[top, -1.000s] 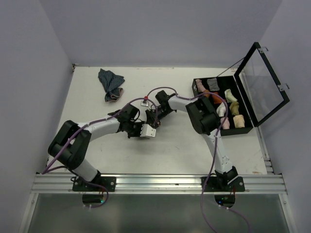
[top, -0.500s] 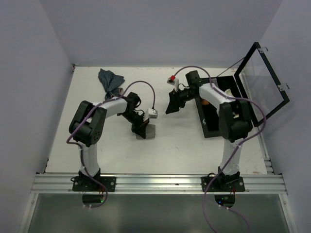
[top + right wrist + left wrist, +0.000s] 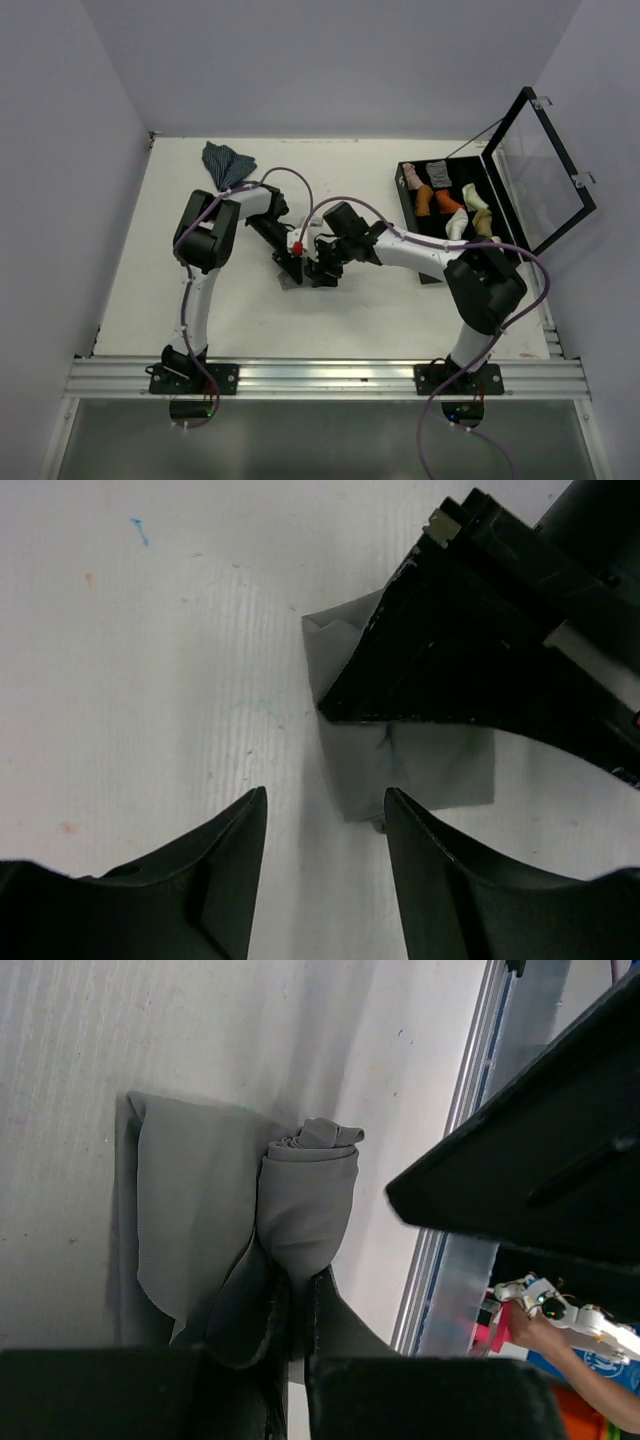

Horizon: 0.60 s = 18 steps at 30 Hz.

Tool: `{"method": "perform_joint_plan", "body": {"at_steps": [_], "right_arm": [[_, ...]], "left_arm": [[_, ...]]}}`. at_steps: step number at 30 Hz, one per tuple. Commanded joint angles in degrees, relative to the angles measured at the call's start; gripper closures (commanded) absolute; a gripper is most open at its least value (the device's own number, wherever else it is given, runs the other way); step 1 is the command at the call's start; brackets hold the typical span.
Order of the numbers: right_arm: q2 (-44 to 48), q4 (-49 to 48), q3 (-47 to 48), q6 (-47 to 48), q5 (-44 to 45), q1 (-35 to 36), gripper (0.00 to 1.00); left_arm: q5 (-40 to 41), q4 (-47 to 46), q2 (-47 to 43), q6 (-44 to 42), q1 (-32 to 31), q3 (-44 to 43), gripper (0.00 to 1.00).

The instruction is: Roll the underwear

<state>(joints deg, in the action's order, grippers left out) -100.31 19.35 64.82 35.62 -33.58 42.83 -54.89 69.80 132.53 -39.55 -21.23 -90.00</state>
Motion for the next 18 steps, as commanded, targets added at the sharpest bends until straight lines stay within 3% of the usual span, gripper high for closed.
{"method": "perform_joint_plan", "body": {"at_steps": [1,4,12,16,18], "right_arm": [[-0.85,-13.01,-1.44,5.42,7.21,1.29,0.45],[-2.43,-16.19,-2.42,8.14,7.22,2.78,0.44],[-6.38,-7.76,-2.07,16.67,0.89,4.46,0.55],[-9.63,-2.93,0.65,18.96,-0.52,4.46,0.66],[-11.30,0.23,1.97,20.10,-1.65,4.46,0.80]], "left_arm": [[16.13,-7.30,5.99,-3.60,0.14,1.40,0.97],[16.75,-8.80,5.37,-2.81,0.14,2.45,0.98],[17.36,-11.53,4.23,-1.06,0.67,3.60,0.91],[16.93,-13.19,2.91,-0.18,0.93,4.83,0.86],[16.22,-13.99,1.60,0.96,1.11,5.09,0.84]]}}
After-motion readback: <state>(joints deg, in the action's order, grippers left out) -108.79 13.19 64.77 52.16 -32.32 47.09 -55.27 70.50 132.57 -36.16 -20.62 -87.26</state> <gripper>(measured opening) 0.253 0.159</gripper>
